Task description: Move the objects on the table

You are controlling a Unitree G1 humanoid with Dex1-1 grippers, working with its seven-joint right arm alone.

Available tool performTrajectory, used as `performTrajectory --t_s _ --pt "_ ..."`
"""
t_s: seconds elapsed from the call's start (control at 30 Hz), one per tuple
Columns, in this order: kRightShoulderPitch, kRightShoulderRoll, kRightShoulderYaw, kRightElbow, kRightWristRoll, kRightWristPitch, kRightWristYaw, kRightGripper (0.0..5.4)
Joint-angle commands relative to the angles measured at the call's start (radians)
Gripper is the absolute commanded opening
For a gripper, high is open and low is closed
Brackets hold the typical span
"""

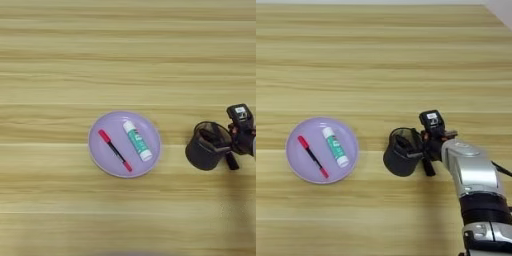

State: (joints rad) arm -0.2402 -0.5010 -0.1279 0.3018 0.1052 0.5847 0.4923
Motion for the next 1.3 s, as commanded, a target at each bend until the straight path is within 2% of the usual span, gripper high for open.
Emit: performTrajectory --t_s 0.03,0.57,0.67,0.93,1.07,1.3 --pt "-0.034 -0.045 -0.031 -0.091 0.009 -0.003 -0.007 5.36" --pt "-0.011 -0.062 -0.078 -0.181 0.013 0.027 -0.011 5.36" --pt "0.001 -0.067 -0.077 -0.212 -0.016 -0.005 -0.034 5.36" --pt "0.032 -0.013 -0.087 -0.313 0.009 -0.021 -0.058 5.36" --pt "0.037 0.024 -0.096 -0.343 0.016 -0.077 -0.080 5.36" --pt "0.059 0.119 -0.040 -0.406 -0.001 -0.256 -0.102 5.36"
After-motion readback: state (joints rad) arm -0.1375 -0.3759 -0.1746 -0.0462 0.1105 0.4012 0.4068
